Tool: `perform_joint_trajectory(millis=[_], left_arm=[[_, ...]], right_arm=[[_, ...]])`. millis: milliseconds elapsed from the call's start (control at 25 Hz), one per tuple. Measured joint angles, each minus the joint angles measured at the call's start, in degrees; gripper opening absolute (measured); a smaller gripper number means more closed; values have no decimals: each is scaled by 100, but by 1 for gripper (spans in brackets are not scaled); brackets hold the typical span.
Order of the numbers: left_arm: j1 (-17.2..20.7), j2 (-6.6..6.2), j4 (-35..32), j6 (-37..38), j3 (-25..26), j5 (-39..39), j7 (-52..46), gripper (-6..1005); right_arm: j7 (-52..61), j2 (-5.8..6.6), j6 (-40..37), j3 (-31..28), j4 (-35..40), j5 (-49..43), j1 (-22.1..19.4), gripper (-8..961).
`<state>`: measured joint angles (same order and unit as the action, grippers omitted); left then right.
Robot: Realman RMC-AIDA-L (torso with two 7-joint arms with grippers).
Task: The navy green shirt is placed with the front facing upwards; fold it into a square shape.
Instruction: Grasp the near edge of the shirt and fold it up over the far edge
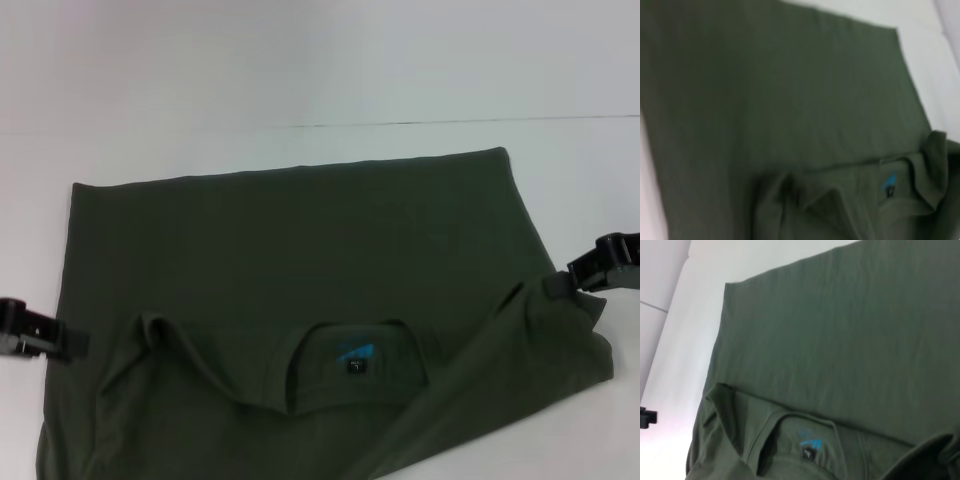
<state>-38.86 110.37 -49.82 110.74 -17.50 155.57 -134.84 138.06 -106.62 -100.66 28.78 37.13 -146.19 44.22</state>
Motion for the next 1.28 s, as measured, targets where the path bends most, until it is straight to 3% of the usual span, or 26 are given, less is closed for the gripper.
perform_joint_trajectory(millis=[80, 280, 640, 1280], left_arm=[[16, 9, 21, 39, -15, 146, -337, 104], [-31, 8, -4, 234, -241, 594, -1014, 293], [45, 293, -99, 248, -1475, 705, -1507, 684], [106, 378, 257, -148, -1778, 809, -1701, 683]], right_arm=[[-33, 0, -58, 0, 2, 2, -28, 20], [-88, -6, -81, -5, 34, 20, -41, 20], [-153, -24, -4, -7, 49, 139, 3, 20], [-110, -35, 4, -4, 57, 153, 33, 18]])
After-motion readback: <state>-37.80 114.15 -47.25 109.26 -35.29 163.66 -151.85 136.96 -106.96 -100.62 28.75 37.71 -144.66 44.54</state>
